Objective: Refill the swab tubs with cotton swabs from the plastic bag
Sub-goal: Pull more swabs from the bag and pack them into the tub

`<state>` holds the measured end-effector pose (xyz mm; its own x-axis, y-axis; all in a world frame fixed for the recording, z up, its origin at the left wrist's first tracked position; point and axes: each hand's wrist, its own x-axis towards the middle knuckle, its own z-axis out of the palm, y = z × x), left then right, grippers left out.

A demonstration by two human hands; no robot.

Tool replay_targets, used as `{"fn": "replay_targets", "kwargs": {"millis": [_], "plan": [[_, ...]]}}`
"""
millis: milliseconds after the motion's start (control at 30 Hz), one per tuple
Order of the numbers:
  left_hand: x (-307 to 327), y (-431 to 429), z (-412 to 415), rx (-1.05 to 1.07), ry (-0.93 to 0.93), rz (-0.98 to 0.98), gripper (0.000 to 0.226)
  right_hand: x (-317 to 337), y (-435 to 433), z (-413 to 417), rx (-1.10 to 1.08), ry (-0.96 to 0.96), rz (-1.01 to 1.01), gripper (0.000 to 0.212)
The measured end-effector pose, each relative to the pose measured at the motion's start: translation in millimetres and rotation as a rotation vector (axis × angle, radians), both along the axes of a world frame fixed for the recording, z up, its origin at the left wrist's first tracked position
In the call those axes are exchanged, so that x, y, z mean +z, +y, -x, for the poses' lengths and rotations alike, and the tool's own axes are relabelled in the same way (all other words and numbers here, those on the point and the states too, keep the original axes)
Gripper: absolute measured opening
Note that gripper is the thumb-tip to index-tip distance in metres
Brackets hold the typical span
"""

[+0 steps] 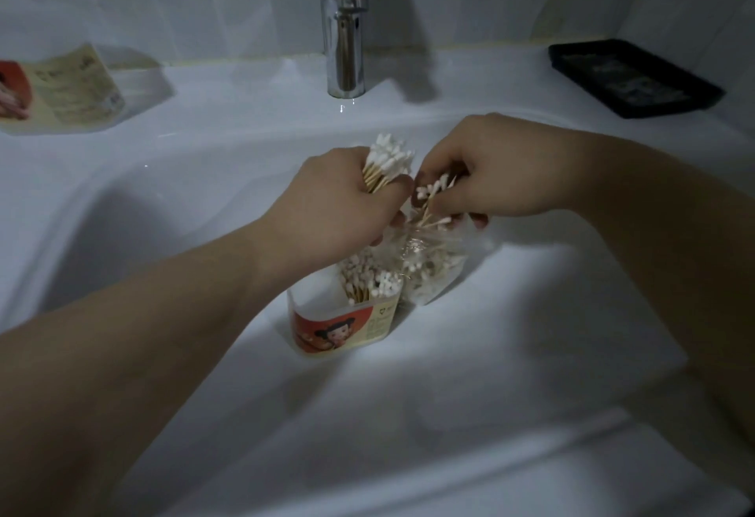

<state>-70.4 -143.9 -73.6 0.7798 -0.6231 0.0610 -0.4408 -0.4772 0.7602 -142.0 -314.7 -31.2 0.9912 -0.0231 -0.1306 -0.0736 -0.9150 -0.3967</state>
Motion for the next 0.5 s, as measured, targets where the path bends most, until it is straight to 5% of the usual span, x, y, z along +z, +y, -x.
{"fn": "replay_targets", "kwargs": {"millis": [333, 500], "plan": [[2.2, 2.2, -0.8, -0.037, 0.083, -0.153, 0.026, -0.6, 2.4, -1.8, -0.13, -0.059, -0.12, 0.027], [-3.5, 2.9, -3.2, -0.077, -0.025, -0.267, 0.027, -0.9, 5.5, -0.8, -0.132, -0.019, -0.167, 0.031]]}}
